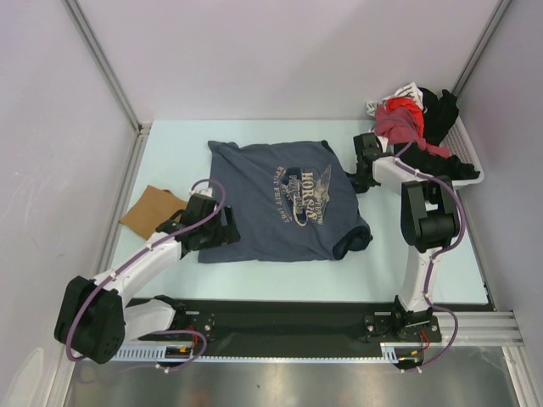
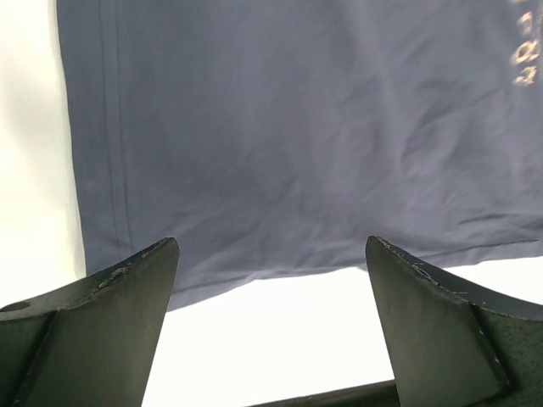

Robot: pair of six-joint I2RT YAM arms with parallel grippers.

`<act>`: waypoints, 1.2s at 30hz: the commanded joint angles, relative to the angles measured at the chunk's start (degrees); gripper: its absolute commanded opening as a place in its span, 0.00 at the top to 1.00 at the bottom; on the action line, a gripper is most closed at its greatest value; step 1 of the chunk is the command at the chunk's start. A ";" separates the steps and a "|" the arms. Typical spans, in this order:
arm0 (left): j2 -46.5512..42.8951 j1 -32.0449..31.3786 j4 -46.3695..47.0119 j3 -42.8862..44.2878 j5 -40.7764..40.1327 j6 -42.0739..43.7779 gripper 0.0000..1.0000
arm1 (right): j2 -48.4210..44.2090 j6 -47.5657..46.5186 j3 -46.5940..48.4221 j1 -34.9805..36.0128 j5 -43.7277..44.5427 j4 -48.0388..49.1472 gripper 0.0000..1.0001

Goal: Fold and stack the tank tops
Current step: Flatten the tank top out

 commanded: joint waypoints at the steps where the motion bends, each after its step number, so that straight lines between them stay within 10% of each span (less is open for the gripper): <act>1: -4.16 0.00 2.34 -2.83 1.03 -3.06 0.03 | -4.12 -1.67 4.76 -0.30 10.24 1.92 1.00; 11: -7.24 0.00 -3.20 -4.86 -4.41 -7.10 0.00 | -1.76 -6.68 16.96 -3.03 24.94 4.40 0.99; 13: -7.59 0.08 -3.03 -5.56 -4.59 -7.54 0.00 | -0.62 -7.20 18.99 -3.11 27.41 3.78 0.76; 14: -7.68 0.17 -3.11 -5.66 -4.77 -8.16 0.00 | -0.35 -7.30 19.79 -3.20 27.06 3.87 0.32; 15: -8.03 0.26 -3.20 -5.83 -4.86 -8.42 0.00 | -0.70 -7.30 19.79 -3.20 26.62 3.78 0.15; 17: -9.34 1.13 -3.28 -6.45 -4.68 -9.04 0.00 | -2.45 -6.86 19.53 -2.94 23.12 2.73 0.09; 25: -13.66 6.06 -3.03 -7.85 -4.24 -10.45 0.00 | -20.28 -0.45 -3.70 -2.15 3.61 4.21 0.15; 30: -11.91 6.32 -1.71 -8.03 -2.93 -10.18 0.00 | -28.21 0.44 -13.25 -2.67 2.80 5.11 0.01; 36: -12.60 6.59 -1.44 -9.34 -3.45 -11.15 0.01 | -34.17 1.66 -17.01 -0.05 -6.67 0.69 0.38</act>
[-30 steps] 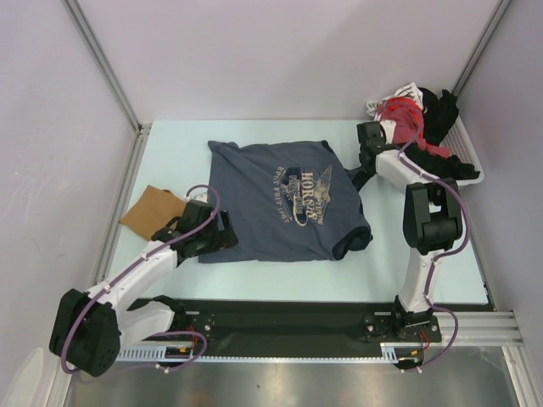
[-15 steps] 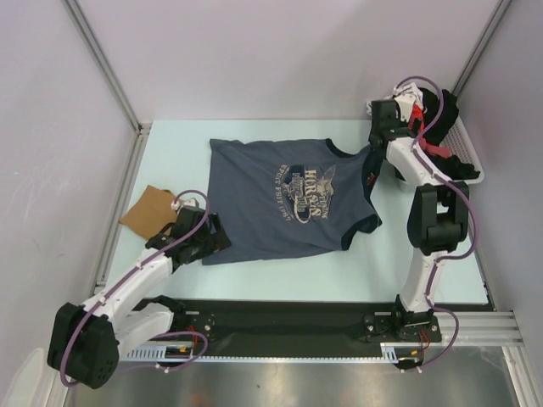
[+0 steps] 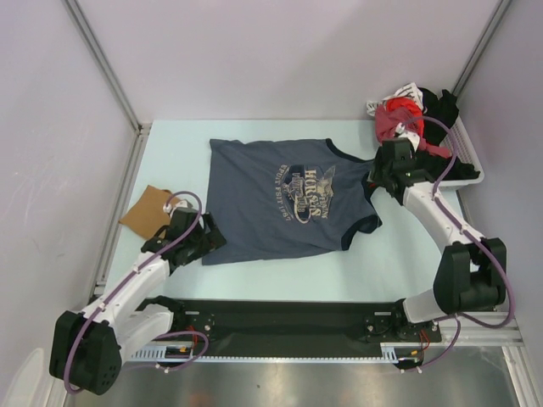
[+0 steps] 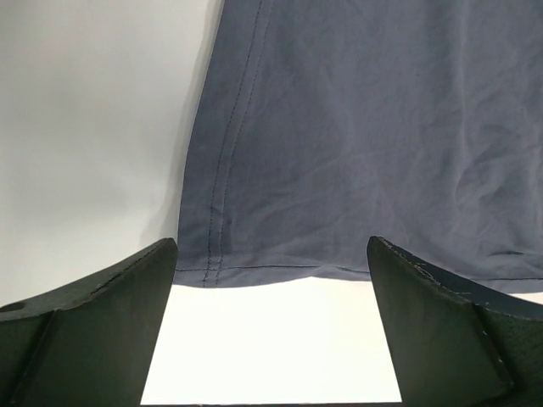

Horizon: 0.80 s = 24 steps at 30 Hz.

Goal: Fold and stack the tank tops
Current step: Flatten the tank top out

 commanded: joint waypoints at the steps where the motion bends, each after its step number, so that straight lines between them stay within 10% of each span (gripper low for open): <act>1: -1.80 0.92 1.57 -1.70 0.02 -2.01 0.01 | -6.51 1.91 -4.74 2.62 -7.58 -0.33 0.41; 5: -3.30 1.89 1.22 -2.58 0.03 -2.45 0.05 | -17.92 2.61 -15.90 3.68 -14.87 1.52 0.55; 12: -3.30 2.07 2.71 -3.72 3.27 -2.80 0.15 | -30.24 2.08 -28.57 5.09 -31.30 0.91 0.42; 24: -2.25 1.98 6.23 -8.29 6.79 -5.79 0.19 | -21.39 4.54 -33.94 10.97 -33.79 9.25 0.35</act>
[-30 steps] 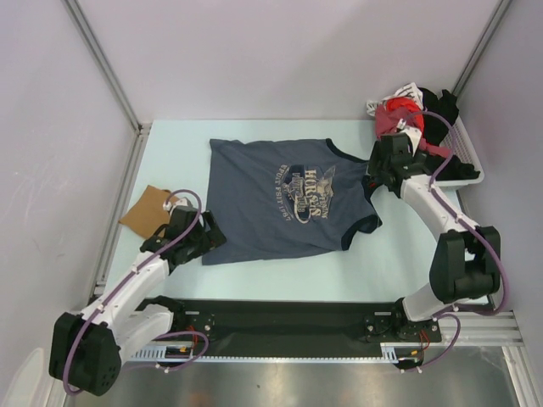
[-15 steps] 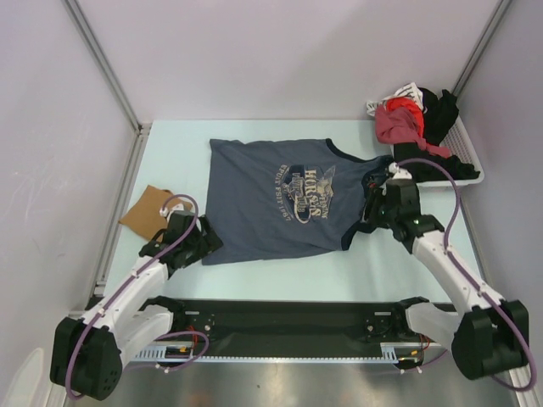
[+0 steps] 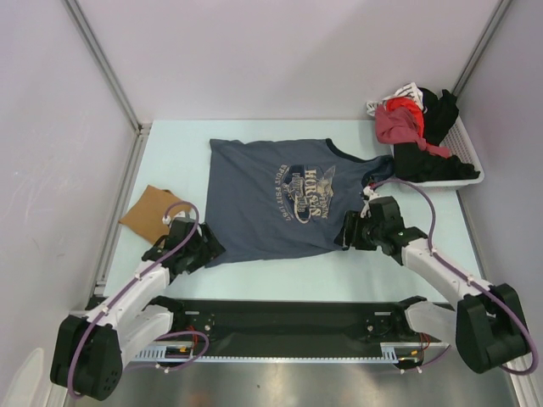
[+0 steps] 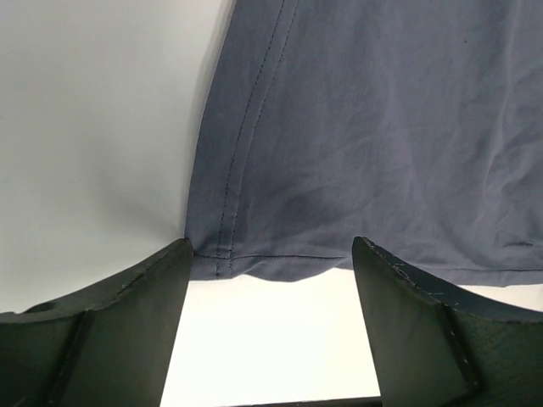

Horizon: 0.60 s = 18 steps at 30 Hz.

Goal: Fold and stack the tank tops
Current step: Flatten the tank top out

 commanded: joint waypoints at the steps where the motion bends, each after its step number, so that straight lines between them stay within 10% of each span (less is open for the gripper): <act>1: 0.61 0.39 2.61 -0.95 2.29 -2.21 0.20 | 2.85 1.42 0.29 1.56 0.33 5.13 0.35; 5: 2.02 0.39 3.75 -1.13 2.11 -2.21 0.30 | 6.37 2.21 0.38 2.26 2.00 6.01 0.44; 11: 3.60 2.14 7.00 -1.65 2.90 -0.28 1.00 | 4.02 6.34 -3.57 2.97 3.51 6.53 0.81; 18: -1.21 10.57 0.43 -0.69 -0.33 0.69 1.00 | -2.22 9.16 -5.86 5.16 4.99 2.50 0.91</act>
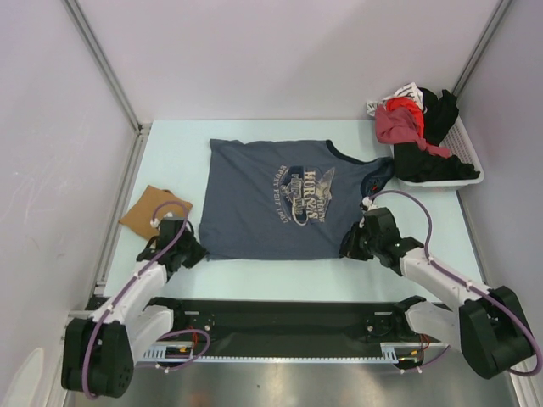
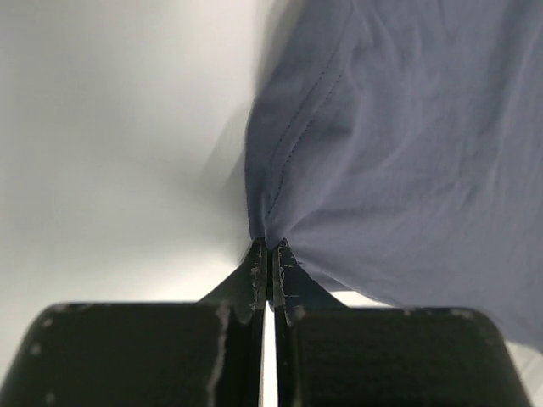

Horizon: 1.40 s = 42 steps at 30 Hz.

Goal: Fold and stack the tank tops
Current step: Flatten the tank top out

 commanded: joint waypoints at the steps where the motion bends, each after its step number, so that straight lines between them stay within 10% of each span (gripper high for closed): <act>1: -6.35 2.93 -3.76 0.43 -3.78 -0.03 1.00 | -3.69 2.20 0.08 1.36 2.35 -2.33 0.91; 4: -10.58 3.02 -5.44 -0.18 -5.45 -2.05 1.00 | -5.71 2.38 -0.36 1.45 4.46 -4.98 0.83; 6: -11.21 3.11 -4.39 -0.80 -5.02 -2.15 0.99 | -7.47 2.91 -1.06 1.45 5.43 -5.60 0.42; 9: -8.85 3.02 -3.86 -1.07 -3.96 -1.71 0.97 | -9.06 3.70 -1.94 1.45 4.90 -4.54 0.21; 18: -6.99 3.37 -4.82 0.78 -6.15 -1.79 0.98 | -6.34 8.17 -0.54 -2.14 19.14 -2.70 0.12; 32: -7.26 4.69 -4.82 1.57 -6.15 -0.92 0.98 | 8.51 15.30 2.54 -6.20 10.00 15.32 0.03; 42: -7.52 7.50 -4.21 1.83 -4.75 0.05 0.98 | 3.09 14.08 -1.06 -17.68 28.98 11.28 0.42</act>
